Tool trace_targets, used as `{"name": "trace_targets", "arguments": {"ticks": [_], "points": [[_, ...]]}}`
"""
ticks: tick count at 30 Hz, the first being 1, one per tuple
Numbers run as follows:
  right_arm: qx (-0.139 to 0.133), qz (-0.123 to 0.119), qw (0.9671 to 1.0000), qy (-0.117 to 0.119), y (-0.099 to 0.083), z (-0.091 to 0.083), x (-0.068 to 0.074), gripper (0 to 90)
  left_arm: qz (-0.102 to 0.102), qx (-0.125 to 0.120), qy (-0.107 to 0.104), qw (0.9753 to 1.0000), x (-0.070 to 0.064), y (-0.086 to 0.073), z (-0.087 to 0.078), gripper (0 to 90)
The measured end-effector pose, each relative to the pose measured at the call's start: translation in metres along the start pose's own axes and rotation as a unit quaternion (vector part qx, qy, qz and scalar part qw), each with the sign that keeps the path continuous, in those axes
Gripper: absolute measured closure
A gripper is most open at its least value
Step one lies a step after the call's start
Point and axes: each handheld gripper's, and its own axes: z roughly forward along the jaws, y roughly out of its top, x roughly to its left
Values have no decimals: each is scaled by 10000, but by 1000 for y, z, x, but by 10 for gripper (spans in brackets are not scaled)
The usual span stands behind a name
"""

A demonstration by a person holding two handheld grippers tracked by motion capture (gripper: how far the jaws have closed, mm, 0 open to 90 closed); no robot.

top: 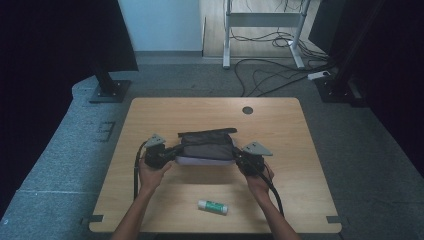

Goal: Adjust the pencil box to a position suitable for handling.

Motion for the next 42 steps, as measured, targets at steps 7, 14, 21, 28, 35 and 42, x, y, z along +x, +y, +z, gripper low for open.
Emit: {"name": "trace_targets", "arguments": {"ticks": [7, 14, 21, 28, 35, 42], "points": [[162, 5, 9999, 27, -12, 4, 0, 864, -63, 111, -28, 9999, 1, -8, 5, 868], [368, 1, 9993, 47, -23, 8, -1, 863, -101, 250, -38, 9996, 2, -20, 11, 863], [564, 10, 9984, 82, -34, 12, -2, 858, -160, 373, -57, 9992, 4, -28, 16, 859], [639, -101, 9979, 54, -40, 13, -1, 856, -181, 466, -54, 9987, 4, -32, 20, 851], [741, -128, 9971, 77, -46, 14, -2, 816, -240, 512, -119, 9983, 5, -35, 21, 795], [642, -398, 9971, -99, -44, 9, 3, 556, -396, 216, 175, 9988, 6, -31, 11, 508]]}}
